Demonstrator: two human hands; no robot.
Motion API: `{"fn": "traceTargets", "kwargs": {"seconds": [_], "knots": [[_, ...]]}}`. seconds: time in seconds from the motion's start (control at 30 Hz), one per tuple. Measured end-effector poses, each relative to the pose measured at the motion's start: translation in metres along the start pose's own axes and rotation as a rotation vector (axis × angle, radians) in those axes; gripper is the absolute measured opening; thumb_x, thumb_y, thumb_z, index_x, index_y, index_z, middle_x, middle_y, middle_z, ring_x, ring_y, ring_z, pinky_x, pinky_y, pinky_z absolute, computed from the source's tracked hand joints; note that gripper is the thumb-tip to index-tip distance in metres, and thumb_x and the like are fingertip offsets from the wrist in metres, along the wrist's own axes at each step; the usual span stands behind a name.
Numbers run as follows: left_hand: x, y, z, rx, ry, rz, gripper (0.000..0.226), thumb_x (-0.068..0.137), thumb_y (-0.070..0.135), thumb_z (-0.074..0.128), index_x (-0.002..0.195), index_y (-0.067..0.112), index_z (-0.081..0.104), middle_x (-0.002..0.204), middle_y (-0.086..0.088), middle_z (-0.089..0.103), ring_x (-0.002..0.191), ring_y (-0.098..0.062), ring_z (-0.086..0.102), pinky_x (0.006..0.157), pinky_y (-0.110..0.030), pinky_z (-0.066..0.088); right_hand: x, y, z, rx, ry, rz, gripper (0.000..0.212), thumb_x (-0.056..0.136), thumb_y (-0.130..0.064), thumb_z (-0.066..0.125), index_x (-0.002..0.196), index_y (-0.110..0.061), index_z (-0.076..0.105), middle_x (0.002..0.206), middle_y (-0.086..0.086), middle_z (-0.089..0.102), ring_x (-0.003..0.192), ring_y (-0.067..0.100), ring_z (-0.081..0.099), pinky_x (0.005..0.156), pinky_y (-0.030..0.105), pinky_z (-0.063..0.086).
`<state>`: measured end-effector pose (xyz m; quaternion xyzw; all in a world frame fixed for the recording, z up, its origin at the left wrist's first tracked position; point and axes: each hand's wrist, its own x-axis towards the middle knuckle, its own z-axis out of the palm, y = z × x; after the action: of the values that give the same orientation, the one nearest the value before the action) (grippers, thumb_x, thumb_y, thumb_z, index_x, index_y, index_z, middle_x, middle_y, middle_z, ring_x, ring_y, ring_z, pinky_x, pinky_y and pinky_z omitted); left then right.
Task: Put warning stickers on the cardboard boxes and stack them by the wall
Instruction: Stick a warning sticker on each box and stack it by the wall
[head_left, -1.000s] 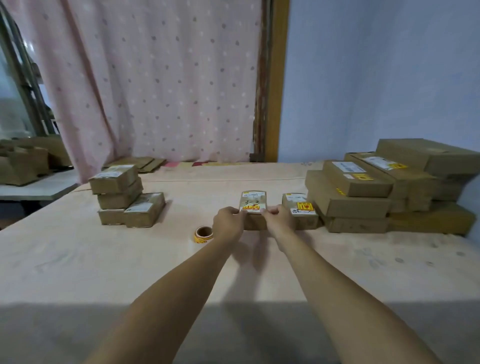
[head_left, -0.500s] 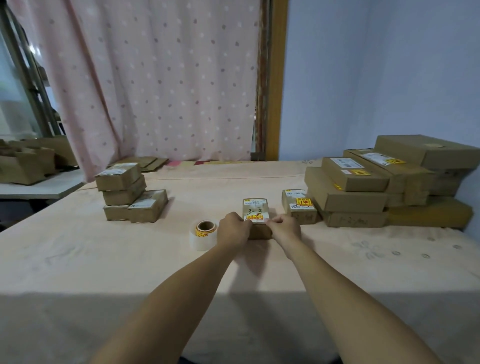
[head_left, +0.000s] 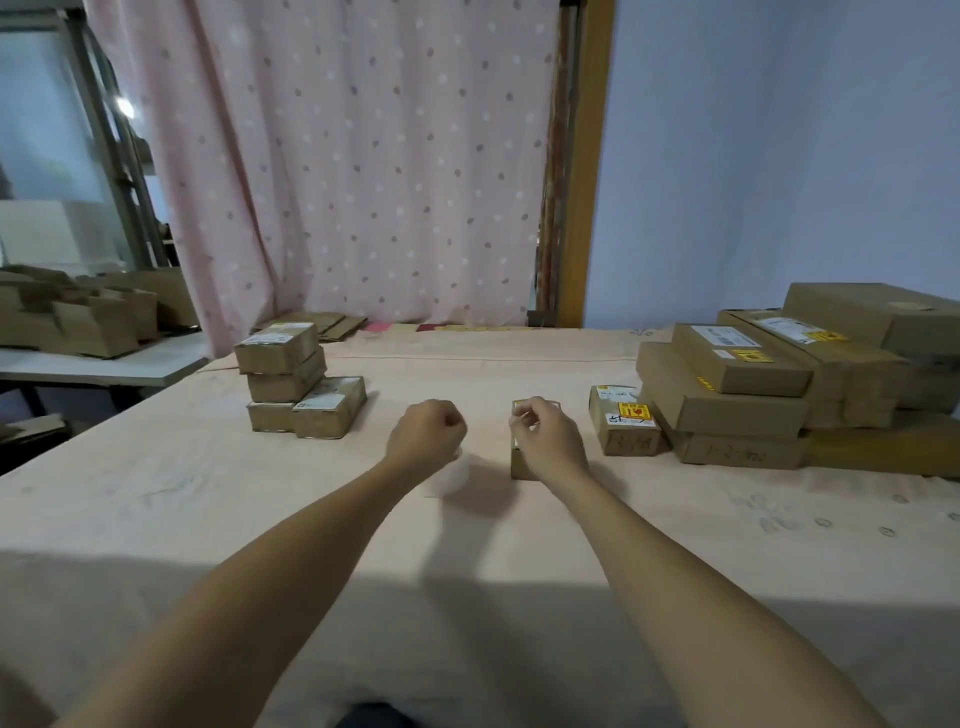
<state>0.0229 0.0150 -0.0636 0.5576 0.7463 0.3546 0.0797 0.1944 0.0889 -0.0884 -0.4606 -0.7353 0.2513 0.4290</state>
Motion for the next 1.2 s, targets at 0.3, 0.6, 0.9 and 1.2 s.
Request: {"fn": "traceTargets", "kwargs": {"seconds": [0.3, 0.6, 0.9, 1.2], "knots": [[-0.007, -0.043, -0.006, 0.287, -0.192, 0.266, 0.04, 0.082, 0.047, 0.06, 0.07, 0.009, 0.057, 0.067, -0.002, 0.055, 0.071, -0.023, 0.051, 0.061, -0.041, 0.042, -0.009, -0.01, 0.039, 0.001, -0.166, 0.047, 0.006, 0.094, -0.027, 0.062, 0.097, -0.024, 0.065, 0.098, -0.006, 0.068, 0.095, 0.018, 0.063, 0.082, 0.032, 0.05], [0.006, -0.053, 0.006, 0.251, -0.122, 0.163, 0.007, 0.081, 0.017, 0.066, 0.08, 0.01, 0.068, 0.079, -0.004, 0.065, 0.082, -0.028, 0.056, 0.065, -0.038, 0.044, -0.011, -0.004, 0.043, 0.015, -0.22, 0.05, 0.013, 0.094, -0.029, 0.061, 0.105, -0.024, 0.066, 0.102, -0.01, 0.065, 0.095, 0.014, 0.061, 0.08, 0.031, 0.05], [0.012, -0.045, -0.009, -0.584, -0.072, -0.13, 0.029, 0.082, 0.027, 0.082, 0.065, 0.01, 0.064, 0.063, 0.001, 0.058, 0.062, -0.015, 0.051, 0.057, -0.025, 0.038, -0.018, -0.016, 0.046, 0.197, -0.305, 0.041, 0.038, 0.088, -0.048, 0.073, 0.121, -0.032, 0.063, 0.107, -0.014, 0.064, 0.088, 0.011, 0.062, 0.081, 0.033, 0.052], [0.01, -0.032, -0.025, -0.796, -0.151, -0.166, 0.051, 0.082, 0.044, 0.079, 0.057, 0.013, 0.048, 0.058, 0.003, 0.031, 0.055, -0.015, 0.027, 0.055, -0.028, 0.02, -0.008, -0.028, 0.041, 0.332, -0.243, 0.139, 0.022, 0.089, -0.05, 0.071, 0.097, -0.029, 0.066, 0.09, -0.003, 0.074, 0.077, 0.016, 0.071, 0.075, 0.035, 0.054]]}}
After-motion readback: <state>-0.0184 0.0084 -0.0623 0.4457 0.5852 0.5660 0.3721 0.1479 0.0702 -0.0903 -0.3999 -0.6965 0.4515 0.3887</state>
